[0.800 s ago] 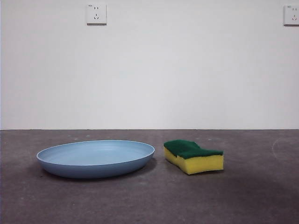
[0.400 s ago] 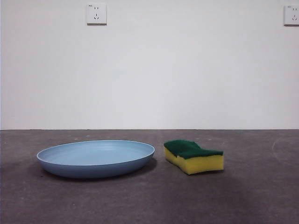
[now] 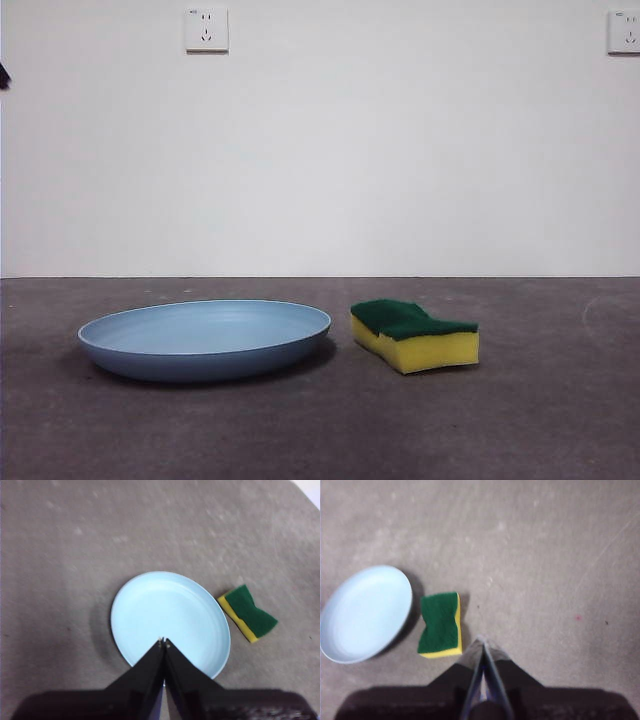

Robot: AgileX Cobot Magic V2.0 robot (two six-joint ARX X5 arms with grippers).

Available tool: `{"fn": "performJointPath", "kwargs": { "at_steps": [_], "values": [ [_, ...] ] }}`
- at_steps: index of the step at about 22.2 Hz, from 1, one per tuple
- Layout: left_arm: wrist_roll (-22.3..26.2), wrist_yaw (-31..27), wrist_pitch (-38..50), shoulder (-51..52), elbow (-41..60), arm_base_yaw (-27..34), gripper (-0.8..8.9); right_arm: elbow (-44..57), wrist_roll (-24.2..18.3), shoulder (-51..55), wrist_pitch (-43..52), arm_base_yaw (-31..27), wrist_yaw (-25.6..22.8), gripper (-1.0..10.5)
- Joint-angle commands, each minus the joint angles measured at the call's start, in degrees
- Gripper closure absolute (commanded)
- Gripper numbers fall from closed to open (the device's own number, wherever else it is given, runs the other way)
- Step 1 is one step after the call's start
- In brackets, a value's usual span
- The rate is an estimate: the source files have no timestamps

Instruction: Pick up the plate,pick up the cloth,clean the plate with the cloth

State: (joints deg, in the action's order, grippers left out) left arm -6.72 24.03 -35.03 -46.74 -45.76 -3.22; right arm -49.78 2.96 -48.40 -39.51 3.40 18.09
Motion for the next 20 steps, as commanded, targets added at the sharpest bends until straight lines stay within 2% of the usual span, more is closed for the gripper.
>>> {"fn": "performJointPath", "kwargs": {
  "at_steps": [1, 2, 5, 10, 15, 20],
  "values": [
    [0.8, 2.0, 0.9, -2.1, -0.4, -0.2, 8.06, -0.3, -1.6, -1.6, -0.2, 0.1, 1.4, 8.0],
    [0.7, 2.5, 1.2, -2.8, -0.4, -0.2, 7.51, -0.3, -1.5, -2.1, -0.2, 0.2, 1.4, 7.1],
    [0.7, 2.6, 1.7, -4.5, -0.4, -0.2, 3.60, -0.3, -1.4, -2.6, -0.3, 0.2, 1.3, 4.3],
    [0.7, 1.9, 4.8, -9.1, -0.9, -0.3, 3.47, -0.3, -0.8, -2.6, -0.7, 0.2, 1.4, 4.4],
    [3.5, -5.9, 3.1, -21.6, -6.3, -2.5, 3.47, -0.3, 0.3, -2.6, -1.2, 0.2, 1.5, 4.4],
    [4.0, -10.4, 4.2, -34.9, -11.0, -5.9, 3.48, -0.3, 1.0, -2.6, -2.4, 0.2, 1.5, 4.4]
  ]
}}
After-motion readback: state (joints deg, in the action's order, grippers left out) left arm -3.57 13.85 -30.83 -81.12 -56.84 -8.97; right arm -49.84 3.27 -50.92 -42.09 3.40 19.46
